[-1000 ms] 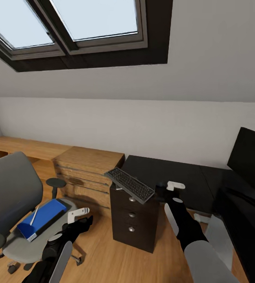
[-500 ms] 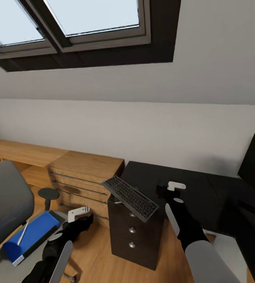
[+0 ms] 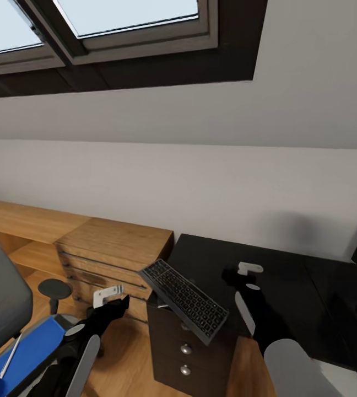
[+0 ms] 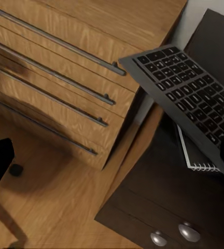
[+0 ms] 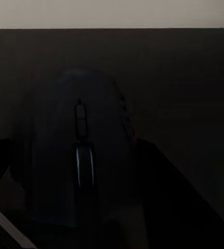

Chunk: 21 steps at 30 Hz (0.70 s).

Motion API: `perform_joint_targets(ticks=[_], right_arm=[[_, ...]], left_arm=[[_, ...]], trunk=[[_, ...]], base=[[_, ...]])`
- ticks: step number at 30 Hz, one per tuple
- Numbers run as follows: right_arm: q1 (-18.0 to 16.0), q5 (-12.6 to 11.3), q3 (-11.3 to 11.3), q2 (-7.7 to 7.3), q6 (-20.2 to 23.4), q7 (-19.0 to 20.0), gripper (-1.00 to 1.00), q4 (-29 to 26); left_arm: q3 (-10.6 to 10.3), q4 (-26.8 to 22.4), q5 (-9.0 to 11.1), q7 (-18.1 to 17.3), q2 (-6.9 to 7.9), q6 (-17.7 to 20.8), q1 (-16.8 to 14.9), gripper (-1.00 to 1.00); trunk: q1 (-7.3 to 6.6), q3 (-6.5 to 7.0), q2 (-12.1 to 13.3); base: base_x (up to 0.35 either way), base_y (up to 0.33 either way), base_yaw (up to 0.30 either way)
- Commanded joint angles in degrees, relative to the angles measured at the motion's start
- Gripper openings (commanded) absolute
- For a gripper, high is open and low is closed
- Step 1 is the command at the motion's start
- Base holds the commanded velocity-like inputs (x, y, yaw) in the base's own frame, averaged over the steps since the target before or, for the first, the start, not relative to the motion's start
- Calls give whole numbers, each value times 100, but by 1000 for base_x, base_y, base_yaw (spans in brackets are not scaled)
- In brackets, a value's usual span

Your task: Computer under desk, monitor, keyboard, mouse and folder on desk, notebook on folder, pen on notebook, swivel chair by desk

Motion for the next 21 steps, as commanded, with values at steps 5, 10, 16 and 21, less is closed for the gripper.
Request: perform_joint_targets(ticks=[5, 10, 16, 21], right_arm=[[-154, -64, -3, -287, -439, -14, -100, 1071], [-632, -74, -7, -520, -970, -14, -100, 2318], [-764, -106, -13, -694, -1078, -17, -100, 2624], [-775, -118, -16, -754, -1091, -15, -100, 2649]], left_arm=[[-6, -21, 65, 53, -3, 23, -1, 100], [-6, -36, 68, 52, -4, 35, -2, 100], [-4, -221, 83, 52, -7, 62, -3, 100], [1, -362, 100, 59, -14, 87, -3, 100]], trunk=[[4, -7, -5], [4, -7, -5], [4, -7, -5], [92, -79, -165]], base=[[318, 0, 0], [111, 0, 0], [9, 0, 0], [1, 0, 0]])
